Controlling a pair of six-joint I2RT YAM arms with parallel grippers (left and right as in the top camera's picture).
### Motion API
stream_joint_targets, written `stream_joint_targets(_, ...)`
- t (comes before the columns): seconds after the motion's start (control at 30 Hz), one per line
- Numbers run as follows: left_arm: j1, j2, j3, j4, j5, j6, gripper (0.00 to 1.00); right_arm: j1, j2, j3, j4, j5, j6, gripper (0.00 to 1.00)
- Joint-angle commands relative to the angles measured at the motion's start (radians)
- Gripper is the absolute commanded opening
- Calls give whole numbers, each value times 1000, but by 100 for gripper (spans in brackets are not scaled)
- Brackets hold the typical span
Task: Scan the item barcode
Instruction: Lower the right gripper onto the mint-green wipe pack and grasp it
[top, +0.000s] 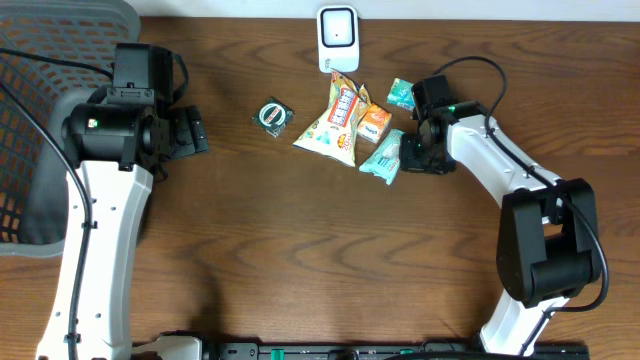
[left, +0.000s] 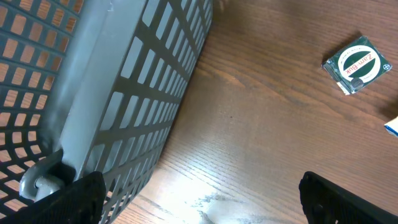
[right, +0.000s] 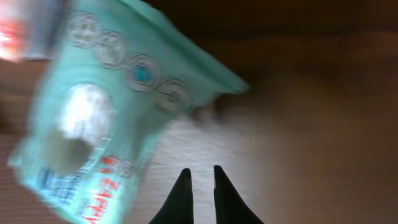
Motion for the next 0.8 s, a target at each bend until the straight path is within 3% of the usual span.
stream_joint_targets(0.0, 5, -7, 9, -3, -17, -6, 98, -23, -4, 28, -43, 103, 5, 6)
stream_joint_targets(0.23, 5, -7, 9, -3, -17, -6, 98, -34, -19, 95, -98, -101, -46, 7)
stream_joint_targets(0.47, 5, -7, 9, -3, -17, -6, 98, -32, -19, 117, -3, -364, -100, 9)
stream_joint_targets(0.63, 5, -7, 9, -3, -17, -6, 98, -13, -18, 115, 33, -299, -53, 8)
stream_joint_targets(0.77, 5, -7, 9, -3, -17, -6, 98, 20, -18, 84, 47, -188, 24, 14)
